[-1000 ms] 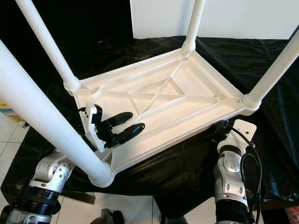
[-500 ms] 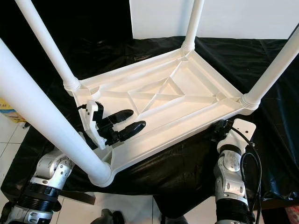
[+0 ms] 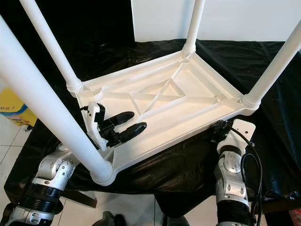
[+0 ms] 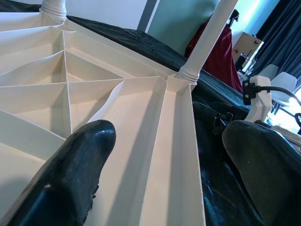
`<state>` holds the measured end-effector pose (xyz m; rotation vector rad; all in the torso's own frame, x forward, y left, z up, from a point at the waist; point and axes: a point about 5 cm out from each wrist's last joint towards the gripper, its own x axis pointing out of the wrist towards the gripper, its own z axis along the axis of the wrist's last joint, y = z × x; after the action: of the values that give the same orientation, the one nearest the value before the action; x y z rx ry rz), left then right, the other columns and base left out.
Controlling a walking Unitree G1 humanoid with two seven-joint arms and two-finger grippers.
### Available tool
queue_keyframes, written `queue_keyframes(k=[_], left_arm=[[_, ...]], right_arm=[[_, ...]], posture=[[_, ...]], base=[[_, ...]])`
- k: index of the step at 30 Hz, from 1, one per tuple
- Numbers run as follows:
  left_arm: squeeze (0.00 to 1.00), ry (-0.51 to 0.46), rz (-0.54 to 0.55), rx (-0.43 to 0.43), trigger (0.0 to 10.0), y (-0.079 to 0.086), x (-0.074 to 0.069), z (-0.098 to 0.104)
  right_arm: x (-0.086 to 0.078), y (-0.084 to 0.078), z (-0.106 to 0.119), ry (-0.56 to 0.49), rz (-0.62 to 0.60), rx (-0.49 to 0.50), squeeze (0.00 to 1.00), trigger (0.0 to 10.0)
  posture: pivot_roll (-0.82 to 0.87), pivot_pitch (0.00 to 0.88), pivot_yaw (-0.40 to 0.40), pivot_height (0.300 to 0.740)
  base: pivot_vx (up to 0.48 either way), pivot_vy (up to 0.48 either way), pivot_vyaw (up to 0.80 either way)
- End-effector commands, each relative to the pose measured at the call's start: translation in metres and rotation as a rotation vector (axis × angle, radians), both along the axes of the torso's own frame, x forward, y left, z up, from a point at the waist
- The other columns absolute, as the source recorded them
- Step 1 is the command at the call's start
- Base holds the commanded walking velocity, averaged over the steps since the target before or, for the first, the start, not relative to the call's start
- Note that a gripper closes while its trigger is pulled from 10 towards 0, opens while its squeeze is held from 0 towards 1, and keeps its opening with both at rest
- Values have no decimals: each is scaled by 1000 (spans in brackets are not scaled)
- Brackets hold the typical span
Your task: Building children table
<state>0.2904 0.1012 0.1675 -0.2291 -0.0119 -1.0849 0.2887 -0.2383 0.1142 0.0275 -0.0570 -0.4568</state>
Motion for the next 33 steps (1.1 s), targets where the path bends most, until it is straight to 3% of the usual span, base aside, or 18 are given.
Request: queue_keyframes(k=[1,33], left_arm=[[0,-20,-50,11,10000,0,-1,-1],[0,-21,-43,21,10000,2,7,-1]], right_arm=[[1,3,0,-7,20,15,0,10000],[3,11,-2,-4,64,26,0,10000]], posture=[[-182,98,17,740],[-180,95,35,740]], base=[[0,0,0],[0,0,0]])
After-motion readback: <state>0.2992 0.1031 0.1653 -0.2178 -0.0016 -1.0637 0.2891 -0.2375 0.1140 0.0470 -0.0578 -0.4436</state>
